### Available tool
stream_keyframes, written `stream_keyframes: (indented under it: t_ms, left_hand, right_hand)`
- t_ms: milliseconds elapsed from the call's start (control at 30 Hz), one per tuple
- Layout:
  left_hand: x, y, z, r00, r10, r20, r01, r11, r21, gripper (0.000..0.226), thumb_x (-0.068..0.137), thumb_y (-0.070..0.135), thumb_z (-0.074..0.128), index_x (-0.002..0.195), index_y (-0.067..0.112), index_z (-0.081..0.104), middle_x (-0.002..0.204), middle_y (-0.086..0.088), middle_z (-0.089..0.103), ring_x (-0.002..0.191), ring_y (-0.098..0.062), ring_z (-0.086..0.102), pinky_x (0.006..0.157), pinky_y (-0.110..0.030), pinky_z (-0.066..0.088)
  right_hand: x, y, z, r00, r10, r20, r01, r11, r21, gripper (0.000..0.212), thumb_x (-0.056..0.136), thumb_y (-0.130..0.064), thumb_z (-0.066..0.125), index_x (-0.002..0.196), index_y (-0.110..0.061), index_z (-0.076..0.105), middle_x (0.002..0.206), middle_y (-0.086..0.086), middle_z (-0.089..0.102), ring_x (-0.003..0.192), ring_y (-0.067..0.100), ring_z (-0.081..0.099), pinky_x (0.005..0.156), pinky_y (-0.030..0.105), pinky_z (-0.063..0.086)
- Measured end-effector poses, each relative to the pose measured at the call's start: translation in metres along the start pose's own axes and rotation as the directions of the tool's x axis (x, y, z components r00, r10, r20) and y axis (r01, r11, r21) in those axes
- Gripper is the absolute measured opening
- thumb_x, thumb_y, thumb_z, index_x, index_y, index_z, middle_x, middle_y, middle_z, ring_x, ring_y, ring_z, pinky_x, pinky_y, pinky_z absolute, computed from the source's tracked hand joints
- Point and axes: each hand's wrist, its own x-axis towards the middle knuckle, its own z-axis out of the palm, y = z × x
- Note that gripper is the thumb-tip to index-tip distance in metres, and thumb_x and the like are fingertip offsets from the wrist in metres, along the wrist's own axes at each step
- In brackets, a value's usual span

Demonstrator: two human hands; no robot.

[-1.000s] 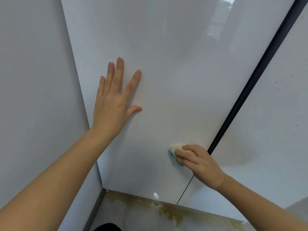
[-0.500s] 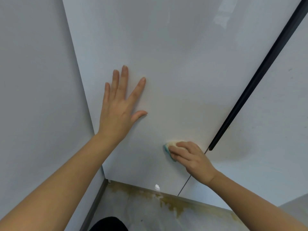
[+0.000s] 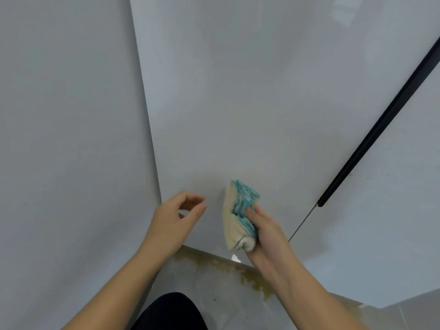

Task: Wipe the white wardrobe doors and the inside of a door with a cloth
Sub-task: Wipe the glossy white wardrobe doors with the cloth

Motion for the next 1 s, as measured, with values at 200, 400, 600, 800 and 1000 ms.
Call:
stream_keyframes:
  t_ms: [200, 400, 600, 800, 1000]
  left_hand:
    - [-0.021, -0.001, 0.013, 0.875, -0.284, 0.392, 0.391, 0.891, -0.229, 0.023, 0.094, 0.039, 0.06, 0.107, 0.021, 0.067, 0.095, 0.006, 0.075, 0.085, -0.01, 0.071, 0.066, -0.024, 0.054]
    - [-0.017, 0.001, 0.026, 0.858, -0.262, 0.442, 0.392, 0.89, -0.233, 0.036, 0.065, 0.043, 0.084, 0.089, 0.021, 0.069, 0.079, 0.01, 0.068, 0.068, 0.002, 0.058, 0.061, -0.013, 0.045]
    - [-0.01, -0.008, 0.005, 0.888, -0.367, 0.278, 0.452, 0.58, -0.678, 0.023, 0.085, 0.006, 0.067, 0.105, 0.001, 0.057, 0.111, -0.022, 0.066, 0.097, -0.031, 0.066, 0.082, -0.04, 0.059]
    - [-0.007, -0.015, -0.001, 0.874, -0.47, 0.127, 0.376, 0.486, -0.789, 0.027, 0.101, 0.015, 0.045, 0.118, -0.001, 0.058, 0.107, -0.017, 0.067, 0.094, -0.024, 0.065, 0.078, -0.037, 0.059]
    - [0.01, 0.001, -0.014, 0.911, -0.394, -0.119, 0.166, 0.615, -0.771, 0.03, 0.092, 0.003, 0.057, 0.122, 0.004, 0.06, 0.112, -0.014, 0.07, 0.103, -0.024, 0.068, 0.084, -0.03, 0.058]
  right_hand:
    - [0.014, 0.019, -0.001, 0.995, -0.013, -0.104, 0.014, 1.0, 0.009, 0.024, 0.098, -0.003, 0.043, 0.108, -0.008, 0.064, 0.092, 0.014, 0.068, 0.08, 0.026, 0.063, 0.079, 0.045, 0.05]
    - [0.016, 0.017, -0.001, 0.996, 0.039, -0.079, -0.028, 0.99, 0.139, 0.04, 0.091, -0.015, 0.049, 0.127, -0.001, 0.057, 0.112, 0.02, 0.062, 0.103, 0.033, 0.058, 0.092, 0.051, 0.047]
    - [0.012, 0.016, -0.002, 0.998, 0.041, 0.043, -0.037, 0.996, -0.087, 0.053, 0.081, -0.044, 0.064, 0.121, -0.01, 0.062, 0.112, 0.009, 0.069, 0.105, 0.024, 0.063, 0.092, 0.04, 0.05]
    - [0.02, 0.026, 0.006, 0.981, 0.192, -0.018, -0.191, 0.951, -0.242, 0.04, 0.085, -0.019, 0.067, 0.121, -0.001, 0.06, 0.105, 0.013, 0.071, 0.095, 0.025, 0.066, 0.085, 0.04, 0.054]
    - [0.023, 0.022, 0.038, 0.991, 0.101, 0.093, -0.079, 0.973, -0.217, 0.026, 0.094, -0.004, 0.055, 0.119, -0.01, 0.06, 0.116, 0.017, 0.067, 0.091, 0.027, 0.07, 0.074, 0.038, 0.058]
